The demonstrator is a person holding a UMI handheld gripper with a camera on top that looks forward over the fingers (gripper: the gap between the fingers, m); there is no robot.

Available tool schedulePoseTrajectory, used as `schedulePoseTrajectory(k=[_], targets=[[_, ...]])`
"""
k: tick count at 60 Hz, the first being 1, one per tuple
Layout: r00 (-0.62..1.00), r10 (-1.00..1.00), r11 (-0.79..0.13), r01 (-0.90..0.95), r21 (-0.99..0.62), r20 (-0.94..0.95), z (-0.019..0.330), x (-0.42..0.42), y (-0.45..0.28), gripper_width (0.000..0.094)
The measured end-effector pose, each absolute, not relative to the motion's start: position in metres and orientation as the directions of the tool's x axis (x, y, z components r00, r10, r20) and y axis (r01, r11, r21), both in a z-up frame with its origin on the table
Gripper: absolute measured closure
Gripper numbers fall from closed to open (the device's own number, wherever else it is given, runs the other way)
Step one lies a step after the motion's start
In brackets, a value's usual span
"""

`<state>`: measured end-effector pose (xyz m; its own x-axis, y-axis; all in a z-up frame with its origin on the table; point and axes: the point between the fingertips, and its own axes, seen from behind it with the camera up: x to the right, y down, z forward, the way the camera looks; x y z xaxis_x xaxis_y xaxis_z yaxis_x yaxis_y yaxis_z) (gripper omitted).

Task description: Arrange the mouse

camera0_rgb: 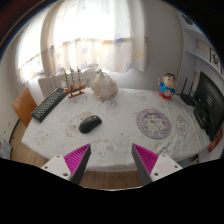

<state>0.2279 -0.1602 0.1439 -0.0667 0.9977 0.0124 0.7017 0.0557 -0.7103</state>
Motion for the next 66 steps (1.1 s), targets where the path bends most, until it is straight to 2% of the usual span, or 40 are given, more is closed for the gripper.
schedulePoseTrajectory(k=[17, 26, 32, 49, 57, 66], targets=[[-0.087, 0.996, 0.046, 0.684, -0.728, -0.018, 0.117, 0.209, -0.273, 0.0082], [-0.082, 0.996, 0.045, 0.674, -0.737, -0.014, 0.083, 0.187, -0.3, 0.008], [-0.084, 0.996, 0.061, 0.639, -0.767, 0.01, 0.064, 0.162, -0.309, 0.0082], [0.021, 1.0, -0.022, 0.624, -0.781, -0.011, 0.006, 0.085, -0.296, 0.0081], [0.053, 0.999, -0.036, 0.638, -0.77, -0.003, -0.013, 0.058, -0.287, 0.008], [0.04, 0.999, -0.034, 0.623, -0.782, -0.011, -0.011, 0.032, -0.29, 0.0082]])
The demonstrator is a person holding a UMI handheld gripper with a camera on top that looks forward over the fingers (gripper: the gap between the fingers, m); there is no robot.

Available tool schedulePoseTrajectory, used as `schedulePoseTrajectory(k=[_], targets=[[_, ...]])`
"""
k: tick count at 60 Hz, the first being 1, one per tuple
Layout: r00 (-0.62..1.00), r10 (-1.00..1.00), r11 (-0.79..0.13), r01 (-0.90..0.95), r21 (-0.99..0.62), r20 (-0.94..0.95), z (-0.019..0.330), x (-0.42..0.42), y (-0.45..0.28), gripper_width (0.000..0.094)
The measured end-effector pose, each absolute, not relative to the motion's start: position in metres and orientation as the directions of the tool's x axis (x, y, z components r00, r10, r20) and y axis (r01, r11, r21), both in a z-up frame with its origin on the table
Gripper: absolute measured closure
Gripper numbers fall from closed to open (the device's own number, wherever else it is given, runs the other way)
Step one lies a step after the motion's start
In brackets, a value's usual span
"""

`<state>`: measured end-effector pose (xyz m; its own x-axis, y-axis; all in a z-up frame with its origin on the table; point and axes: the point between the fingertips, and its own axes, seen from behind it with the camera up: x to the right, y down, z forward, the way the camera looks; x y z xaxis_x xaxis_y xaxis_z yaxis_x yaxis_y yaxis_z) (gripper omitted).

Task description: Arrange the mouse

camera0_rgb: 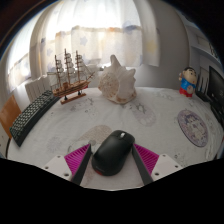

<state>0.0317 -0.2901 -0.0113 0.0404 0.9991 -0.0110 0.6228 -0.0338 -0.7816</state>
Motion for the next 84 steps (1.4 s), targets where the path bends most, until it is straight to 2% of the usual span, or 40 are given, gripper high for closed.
schedulePoseTrajectory(k=[22, 24, 26, 30, 36, 42, 50, 57, 62, 66, 73, 80, 84], targets=[[-0.036, 0.999, 0.01, 0.645, -0.764, -0.017, -0.012, -0.004, -0.314, 0.0097], [-0.039, 0.999, 0.015, 0.645, -0.764, -0.014, -0.012, -0.004, -0.314, 0.013], [-0.043, 0.999, 0.017, 0.644, -0.764, -0.014, -0.012, -0.006, -0.314, 0.0202], [-0.045, 0.999, 0.023, 0.643, -0.766, -0.008, -0.012, -0.008, -0.312, 0.0429], [-0.066, 0.998, 0.036, 0.65, -0.759, -0.01, -0.01, -0.008, -0.313, 0.046], [-0.079, 0.997, 0.042, 0.625, -0.78, -0.009, 0.018, -0.009, -0.303, 0.0475], [-0.095, 0.994, 0.013, 0.589, -0.808, -0.053, 0.084, -0.007, -0.269, 0.0479], [-0.126, 0.992, 0.067, 0.551, -0.832, -0.004, 0.134, -0.01, -0.196, 0.0479], [-0.091, 0.992, 0.118, 0.523, -0.844, 0.082, 0.147, -0.014, -0.114, 0.048], [-0.069, 0.993, 0.12, 0.532, -0.838, 0.098, 0.136, -0.018, -0.054, 0.0481], [-0.058, 0.991, 0.134, 0.562, -0.816, 0.123, 0.087, -0.023, 0.027, 0.0482], [-0.051, 0.996, 0.09, 0.631, -0.771, 0.075, 0.023, -0.022, 0.068, 0.0482], [-0.049, 0.998, 0.058, 0.656, -0.753, 0.035, -0.002, -0.019, 0.077, 0.0476]])
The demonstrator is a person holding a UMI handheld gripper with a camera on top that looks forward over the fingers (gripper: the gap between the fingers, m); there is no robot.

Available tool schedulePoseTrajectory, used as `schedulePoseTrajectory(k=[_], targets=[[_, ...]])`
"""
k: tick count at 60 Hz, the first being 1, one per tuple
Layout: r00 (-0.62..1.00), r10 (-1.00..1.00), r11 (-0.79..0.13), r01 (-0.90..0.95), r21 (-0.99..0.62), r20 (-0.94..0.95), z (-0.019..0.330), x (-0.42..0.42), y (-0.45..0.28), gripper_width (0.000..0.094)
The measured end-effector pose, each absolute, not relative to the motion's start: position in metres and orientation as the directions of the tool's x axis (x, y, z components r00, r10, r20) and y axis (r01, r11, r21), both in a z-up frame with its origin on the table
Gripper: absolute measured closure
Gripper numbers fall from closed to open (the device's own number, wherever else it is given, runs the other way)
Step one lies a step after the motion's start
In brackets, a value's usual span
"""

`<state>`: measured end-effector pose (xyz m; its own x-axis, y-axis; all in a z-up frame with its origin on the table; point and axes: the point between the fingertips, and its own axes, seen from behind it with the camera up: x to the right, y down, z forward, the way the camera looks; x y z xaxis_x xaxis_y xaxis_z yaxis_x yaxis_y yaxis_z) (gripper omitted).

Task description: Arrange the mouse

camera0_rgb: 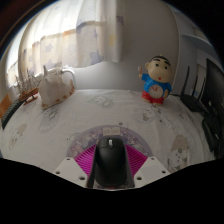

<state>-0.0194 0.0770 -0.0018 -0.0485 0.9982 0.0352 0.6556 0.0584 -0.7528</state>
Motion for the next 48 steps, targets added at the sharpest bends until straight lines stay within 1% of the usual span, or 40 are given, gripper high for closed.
schedulePoseTrajectory(k=[3, 5, 7, 11, 12, 14, 18, 26, 32, 39, 43, 48], targets=[[-0.055, 0.998, 0.049, 0.665, -0.745, 0.017, -0.014, -0.019, 0.08, 0.0463], [-0.056, 0.998, 0.036, 0.655, -0.755, -0.001, -0.012, -0.021, 0.078, 0.0441], [-0.047, 0.999, 0.024, 0.664, -0.747, -0.01, -0.012, -0.019, 0.082, 0.0367], [-0.002, 1.0, 0.004, 0.683, -0.731, 0.003, -0.003, -0.015, 0.094, 0.0095], [0.007, 1.0, 0.0, 0.683, -0.731, 0.007, 0.002, -0.014, 0.096, 0.0068], [0.019, 1.0, -0.007, 0.681, -0.732, 0.009, 0.015, -0.011, 0.097, 0.0092], [0.032, 0.999, -0.026, 0.681, -0.732, -0.005, 0.051, 0.007, 0.093, 0.0088], [0.064, 0.998, -0.059, 0.707, -0.705, -0.019, 0.127, 0.073, 0.086, 0.0086], [0.063, 0.998, -0.056, 0.729, -0.682, -0.015, 0.165, 0.123, 0.079, 0.0086], [0.019, 1.0, -0.017, 0.706, -0.708, -0.005, 0.199, 0.159, 0.066, 0.0086], [0.02, 1.0, -0.013, 0.696, -0.718, 0.0, 0.209, 0.173, 0.065, 0.0086], [0.03, 0.999, -0.028, 0.692, -0.721, -0.01, 0.212, 0.183, 0.066, 0.0088]])
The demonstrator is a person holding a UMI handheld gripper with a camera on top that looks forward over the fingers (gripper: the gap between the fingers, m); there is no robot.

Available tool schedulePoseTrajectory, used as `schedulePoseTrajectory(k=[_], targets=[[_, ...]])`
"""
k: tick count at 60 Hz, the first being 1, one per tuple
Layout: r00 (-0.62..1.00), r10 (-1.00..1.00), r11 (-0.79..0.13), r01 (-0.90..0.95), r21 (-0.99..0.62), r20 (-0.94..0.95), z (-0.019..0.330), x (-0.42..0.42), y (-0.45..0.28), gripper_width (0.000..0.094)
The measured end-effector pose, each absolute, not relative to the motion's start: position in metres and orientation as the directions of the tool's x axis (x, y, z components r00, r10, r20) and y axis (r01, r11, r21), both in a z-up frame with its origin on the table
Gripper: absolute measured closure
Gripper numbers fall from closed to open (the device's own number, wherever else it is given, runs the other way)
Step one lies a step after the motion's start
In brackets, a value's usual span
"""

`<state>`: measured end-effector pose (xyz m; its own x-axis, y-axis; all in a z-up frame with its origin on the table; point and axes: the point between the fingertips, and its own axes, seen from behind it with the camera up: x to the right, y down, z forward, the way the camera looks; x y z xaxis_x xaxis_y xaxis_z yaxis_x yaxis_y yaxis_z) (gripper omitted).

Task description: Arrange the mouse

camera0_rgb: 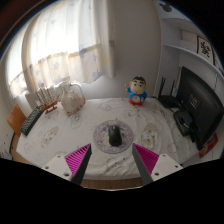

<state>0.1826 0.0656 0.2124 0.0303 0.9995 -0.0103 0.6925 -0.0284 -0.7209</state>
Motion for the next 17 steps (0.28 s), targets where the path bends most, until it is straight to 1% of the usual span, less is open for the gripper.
schedulePoseTrajectory(k=[3, 12, 17], targets=[[0.033, 0.999, -0.031, 0.695, -0.718, -0.01, 0.2111, 0.1859, 0.0676, 0.0086], [0.028, 0.999, 0.004, 0.691, -0.722, 0.033, 0.2104, 0.1892, 0.0747, 0.0087], [0.021, 1.0, -0.012, 0.701, -0.713, 0.003, 0.2054, 0.1918, 0.0669, 0.0088]])
